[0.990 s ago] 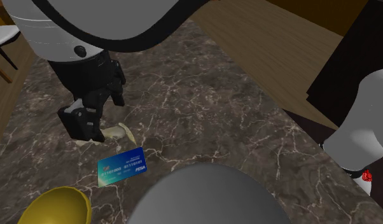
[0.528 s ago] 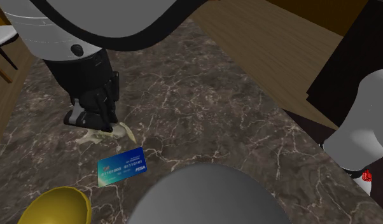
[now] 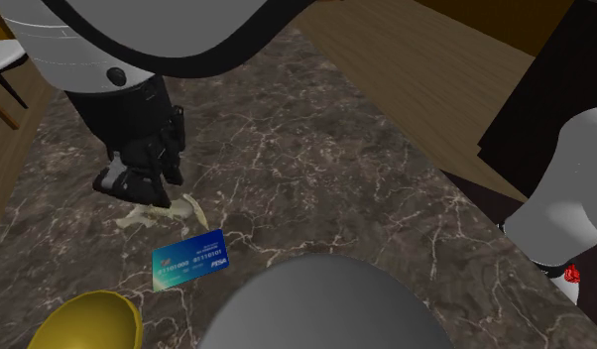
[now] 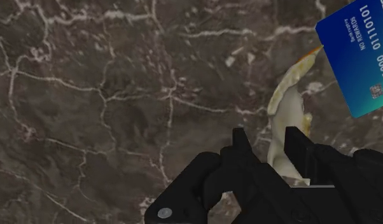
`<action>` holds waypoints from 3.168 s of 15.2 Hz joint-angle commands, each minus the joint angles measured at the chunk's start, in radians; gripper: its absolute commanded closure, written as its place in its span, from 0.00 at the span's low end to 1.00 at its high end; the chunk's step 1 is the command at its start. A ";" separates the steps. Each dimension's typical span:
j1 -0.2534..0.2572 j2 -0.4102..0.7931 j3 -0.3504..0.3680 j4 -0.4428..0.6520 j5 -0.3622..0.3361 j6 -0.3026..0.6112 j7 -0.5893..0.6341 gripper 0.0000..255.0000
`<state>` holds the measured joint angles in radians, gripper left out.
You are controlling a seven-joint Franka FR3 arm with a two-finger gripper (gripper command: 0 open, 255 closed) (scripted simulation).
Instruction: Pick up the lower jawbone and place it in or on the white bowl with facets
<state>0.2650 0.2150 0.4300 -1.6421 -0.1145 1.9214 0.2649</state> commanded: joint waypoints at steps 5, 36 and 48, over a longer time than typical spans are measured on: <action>-0.046 -0.208 0.006 -0.269 0.120 0.203 -0.136 0.00; -0.043 -0.191 0.007 -0.229 0.111 0.179 -0.130 1.00; -0.044 -0.198 0.007 -0.075 0.114 0.019 -0.131 1.00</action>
<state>0.2214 0.0203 0.4366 -1.7264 -0.0016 1.9531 0.1340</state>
